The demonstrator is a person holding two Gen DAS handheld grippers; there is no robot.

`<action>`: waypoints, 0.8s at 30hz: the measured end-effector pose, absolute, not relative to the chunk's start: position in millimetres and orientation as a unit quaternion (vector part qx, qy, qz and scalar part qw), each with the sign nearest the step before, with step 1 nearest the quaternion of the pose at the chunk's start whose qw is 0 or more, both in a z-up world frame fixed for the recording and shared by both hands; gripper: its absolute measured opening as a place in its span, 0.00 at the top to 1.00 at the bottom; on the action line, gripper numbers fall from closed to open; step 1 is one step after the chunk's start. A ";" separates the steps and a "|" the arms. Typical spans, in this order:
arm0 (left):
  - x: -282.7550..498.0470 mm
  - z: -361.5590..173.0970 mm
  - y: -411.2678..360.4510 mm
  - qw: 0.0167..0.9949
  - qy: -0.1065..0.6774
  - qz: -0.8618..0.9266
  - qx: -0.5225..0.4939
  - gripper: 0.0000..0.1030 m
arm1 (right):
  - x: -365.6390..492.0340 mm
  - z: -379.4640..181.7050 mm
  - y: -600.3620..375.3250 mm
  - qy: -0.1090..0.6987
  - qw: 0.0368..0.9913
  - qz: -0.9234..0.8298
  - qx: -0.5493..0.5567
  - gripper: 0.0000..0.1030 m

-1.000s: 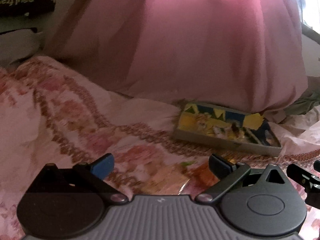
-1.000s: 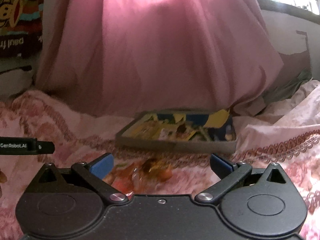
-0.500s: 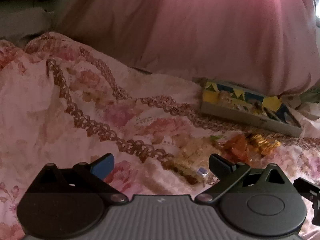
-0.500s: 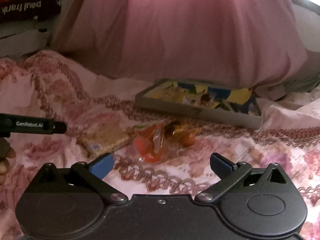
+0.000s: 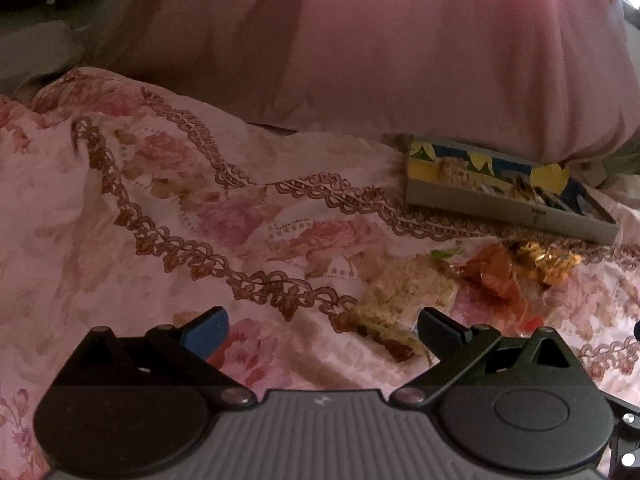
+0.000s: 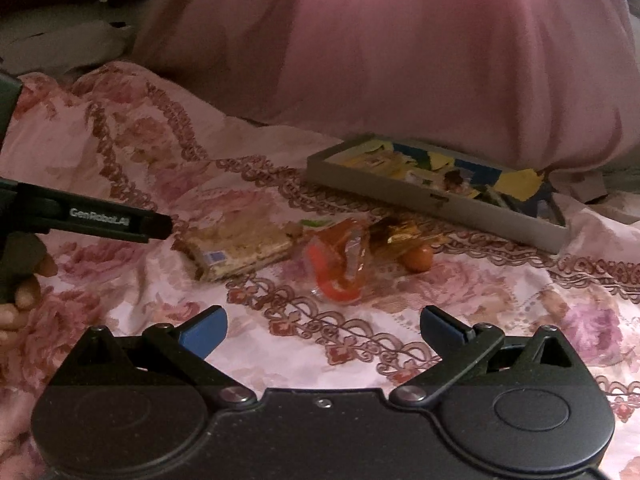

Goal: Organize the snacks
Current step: 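Withdraw both tools back toward the granola bar and orange wrappers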

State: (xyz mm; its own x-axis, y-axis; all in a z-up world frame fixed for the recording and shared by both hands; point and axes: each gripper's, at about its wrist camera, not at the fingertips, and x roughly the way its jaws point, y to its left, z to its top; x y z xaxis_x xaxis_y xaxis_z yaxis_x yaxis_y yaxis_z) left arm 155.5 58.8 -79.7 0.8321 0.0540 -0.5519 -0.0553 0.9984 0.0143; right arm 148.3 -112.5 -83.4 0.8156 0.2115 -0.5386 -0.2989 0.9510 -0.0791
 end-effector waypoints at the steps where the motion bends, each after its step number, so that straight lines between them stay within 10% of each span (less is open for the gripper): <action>1: 156.5 -80.8 58.5 0.957 0.289 0.027 0.001 0.00 | 148.4 -83.8 -111.6 0.273 0.949 0.138 -0.081 0.01; 24: 186.3 -91.6 60.3 0.958 0.287 -0.003 0.008 0.00 | 168.7 -81.7 -127.5 0.266 0.956 0.121 -0.032 0.01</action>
State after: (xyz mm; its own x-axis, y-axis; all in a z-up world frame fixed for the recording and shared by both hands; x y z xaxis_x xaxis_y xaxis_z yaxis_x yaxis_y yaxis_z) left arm 186.3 60.3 -91.6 0.8348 -0.0016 -0.5505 0.0108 0.9998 0.0135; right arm 168.7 -127.5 -81.7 0.8290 0.2152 -0.5162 -0.2492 0.9684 0.0035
